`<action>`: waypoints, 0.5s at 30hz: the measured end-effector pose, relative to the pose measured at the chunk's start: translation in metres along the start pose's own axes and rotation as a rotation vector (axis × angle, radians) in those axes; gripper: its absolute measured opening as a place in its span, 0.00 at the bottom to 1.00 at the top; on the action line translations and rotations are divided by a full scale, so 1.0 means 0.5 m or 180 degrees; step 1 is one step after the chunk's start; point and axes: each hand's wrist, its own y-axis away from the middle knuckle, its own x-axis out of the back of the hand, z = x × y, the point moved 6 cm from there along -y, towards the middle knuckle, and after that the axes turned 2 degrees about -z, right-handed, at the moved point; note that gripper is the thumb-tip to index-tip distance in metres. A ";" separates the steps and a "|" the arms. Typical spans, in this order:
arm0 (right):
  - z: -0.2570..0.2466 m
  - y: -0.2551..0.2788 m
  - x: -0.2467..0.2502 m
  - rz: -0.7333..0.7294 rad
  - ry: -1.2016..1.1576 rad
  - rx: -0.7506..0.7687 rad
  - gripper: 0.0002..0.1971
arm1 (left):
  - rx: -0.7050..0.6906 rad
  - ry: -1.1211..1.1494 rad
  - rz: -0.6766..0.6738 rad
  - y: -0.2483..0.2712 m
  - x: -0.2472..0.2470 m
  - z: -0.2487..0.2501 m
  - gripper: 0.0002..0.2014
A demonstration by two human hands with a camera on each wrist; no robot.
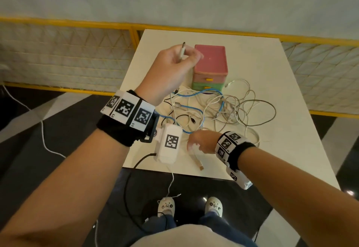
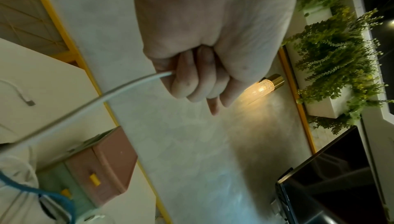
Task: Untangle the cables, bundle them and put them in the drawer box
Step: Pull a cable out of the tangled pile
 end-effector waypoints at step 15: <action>0.018 0.027 0.055 0.1284 -0.0496 0.0213 0.10 | 0.0006 0.0333 -0.0620 0.006 -0.044 -0.025 0.23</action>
